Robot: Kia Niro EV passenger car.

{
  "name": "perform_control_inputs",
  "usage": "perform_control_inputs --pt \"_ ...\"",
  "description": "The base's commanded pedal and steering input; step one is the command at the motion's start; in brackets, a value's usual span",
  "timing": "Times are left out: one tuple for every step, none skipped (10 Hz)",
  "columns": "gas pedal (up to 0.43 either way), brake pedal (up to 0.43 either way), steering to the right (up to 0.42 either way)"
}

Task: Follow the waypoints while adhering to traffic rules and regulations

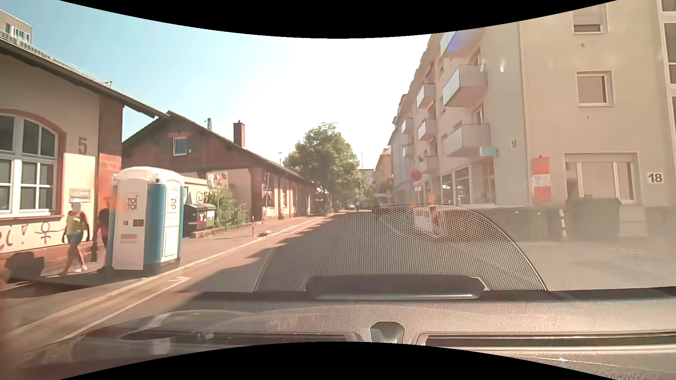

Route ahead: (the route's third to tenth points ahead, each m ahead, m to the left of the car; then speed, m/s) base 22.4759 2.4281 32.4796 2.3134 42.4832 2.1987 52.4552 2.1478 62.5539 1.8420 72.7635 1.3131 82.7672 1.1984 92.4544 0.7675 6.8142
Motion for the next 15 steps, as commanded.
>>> perform_control_inputs --pt "0.067 0.0 -0.001" --pt "0.067 0.0 -0.001" --pt "0.067 0.0 -0.001" --pt "0.067 0.0 -0.002" --pt "0.067 0.0 -0.002" --pt "0.067 0.0 -0.001" --pt "0.067 0.0 -0.002" --pt "0.067 0.0 -0.003" --pt "0.067 0.0 -0.003" --pt "0.067 0.0 -0.002" --pt "0.067 0.0 -0.003" --pt "0.067 0.0 -0.003" --pt "0.067 0.0 -0.003" --pt "0.067 0.0 -0.002" --pt "0.067 0.0 -0.002"
